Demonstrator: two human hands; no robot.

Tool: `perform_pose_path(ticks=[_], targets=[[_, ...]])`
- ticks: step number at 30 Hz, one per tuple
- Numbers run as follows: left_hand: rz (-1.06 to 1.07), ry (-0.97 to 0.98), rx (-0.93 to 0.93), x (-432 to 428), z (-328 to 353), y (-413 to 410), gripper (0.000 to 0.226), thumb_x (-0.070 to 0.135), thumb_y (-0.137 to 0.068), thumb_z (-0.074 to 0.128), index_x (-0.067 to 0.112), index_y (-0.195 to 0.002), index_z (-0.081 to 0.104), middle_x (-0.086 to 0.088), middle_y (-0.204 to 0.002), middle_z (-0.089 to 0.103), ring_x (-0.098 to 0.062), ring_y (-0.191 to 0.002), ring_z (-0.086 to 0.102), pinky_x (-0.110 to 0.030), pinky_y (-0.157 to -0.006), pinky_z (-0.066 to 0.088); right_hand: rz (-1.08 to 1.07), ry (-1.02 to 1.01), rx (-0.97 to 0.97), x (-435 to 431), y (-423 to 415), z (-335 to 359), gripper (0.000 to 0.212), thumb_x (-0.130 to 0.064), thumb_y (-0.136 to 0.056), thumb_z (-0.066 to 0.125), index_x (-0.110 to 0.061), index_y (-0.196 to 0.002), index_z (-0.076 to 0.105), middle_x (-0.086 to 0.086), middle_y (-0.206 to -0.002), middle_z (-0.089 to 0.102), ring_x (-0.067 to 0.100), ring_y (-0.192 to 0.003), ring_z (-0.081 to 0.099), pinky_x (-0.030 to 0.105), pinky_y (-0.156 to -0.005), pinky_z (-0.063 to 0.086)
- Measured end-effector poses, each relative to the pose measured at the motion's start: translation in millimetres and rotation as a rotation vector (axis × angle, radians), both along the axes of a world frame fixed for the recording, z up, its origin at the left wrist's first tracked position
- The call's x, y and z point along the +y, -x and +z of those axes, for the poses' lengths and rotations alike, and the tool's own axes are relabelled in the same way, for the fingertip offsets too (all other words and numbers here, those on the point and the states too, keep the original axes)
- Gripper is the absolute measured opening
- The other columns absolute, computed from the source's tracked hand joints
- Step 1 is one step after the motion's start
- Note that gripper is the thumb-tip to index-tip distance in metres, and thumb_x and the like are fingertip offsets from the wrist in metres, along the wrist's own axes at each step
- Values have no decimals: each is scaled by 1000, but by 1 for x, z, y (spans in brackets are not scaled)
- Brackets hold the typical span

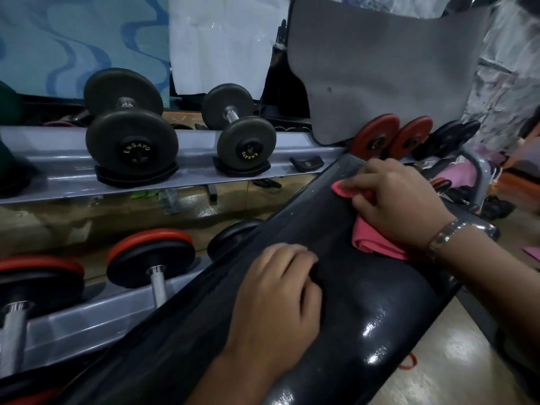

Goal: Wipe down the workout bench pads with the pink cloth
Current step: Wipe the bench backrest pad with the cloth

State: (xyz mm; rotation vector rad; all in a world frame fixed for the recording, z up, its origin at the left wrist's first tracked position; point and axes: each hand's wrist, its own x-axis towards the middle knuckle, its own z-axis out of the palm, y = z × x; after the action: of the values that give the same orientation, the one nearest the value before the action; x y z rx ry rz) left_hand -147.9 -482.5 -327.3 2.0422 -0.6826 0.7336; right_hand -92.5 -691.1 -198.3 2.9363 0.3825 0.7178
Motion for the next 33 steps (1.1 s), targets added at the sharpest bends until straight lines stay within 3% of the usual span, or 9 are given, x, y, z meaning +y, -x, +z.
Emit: perform_pose_path(ticks=[3,5,10,14,18,23,27,30,33], targets=[[-32,10,76,-18,5,-2,37,22,-93,47,16,-122,68,4,-128,65,-14,-126,56,-29,-108,45,130,-52,119,-9,7,5,29,-34,-84,56,-34,-103,78,-11,-90,62,17,-85,59,34,-81,51],[-19,-16,73,-24,3,-2,38,23,-94,48,19,-126,67,6,-130,63,-12,-127,54,-26,-110,40,75,-102,76,-19,4,12,22,-32,-85,61,-33,-98,78,-8,-88,62,20,-85,60,39,-80,52],[-17,-48,65,-25,-3,-3,39,22,-93,49,19,-128,66,6,-133,62,-13,-130,52,-26,-113,35,7,-78,11,-24,-3,11,43,-44,-87,43,-30,-111,76,-1,-94,62,25,-90,61,41,-79,53],[-17,-55,67,-26,-3,-3,39,23,-93,49,20,-128,67,7,-133,62,-11,-130,51,-27,-114,36,60,-135,67,-27,-2,16,42,-48,-79,45,-33,-100,78,-8,-87,60,17,-86,60,34,-79,51],[-8,-67,72,-26,-3,-3,38,24,-94,48,21,-127,67,8,-132,63,-9,-129,52,-22,-114,32,-33,-111,-29,-31,-10,13,28,-29,-89,57,-27,-108,77,-5,-90,55,26,-93,60,38,-81,51],[33,-106,16,-29,3,-6,35,23,-88,48,20,-113,72,6,-116,70,-14,-112,62,-30,-100,49,75,-174,55,-38,-1,18,21,-29,-83,64,-30,-98,79,-9,-85,60,9,-77,55,30,-76,46],[91,-134,29,-36,25,-16,20,26,-87,45,20,-92,63,6,-87,59,-18,-85,54,-37,-77,50,-8,-169,-52,-41,-11,16,20,-24,-87,65,-24,-102,78,0,-93,63,21,-89,62,34,-83,50],[38,-117,9,-52,33,-29,28,24,-90,46,18,-109,65,1,-109,63,-20,-104,56,-36,-92,51,107,-181,25,-38,-1,13,22,-21,-84,66,-26,-101,80,-4,-90,64,10,-79,60,25,-80,46],[-6,-88,13,-69,33,-34,36,23,-92,48,15,-124,64,-2,-127,61,-22,-118,55,-37,-104,47,61,-237,2,-48,-7,18,11,-20,-83,71,-28,-89,78,-3,-85,63,13,-74,59,32,-75,48]])
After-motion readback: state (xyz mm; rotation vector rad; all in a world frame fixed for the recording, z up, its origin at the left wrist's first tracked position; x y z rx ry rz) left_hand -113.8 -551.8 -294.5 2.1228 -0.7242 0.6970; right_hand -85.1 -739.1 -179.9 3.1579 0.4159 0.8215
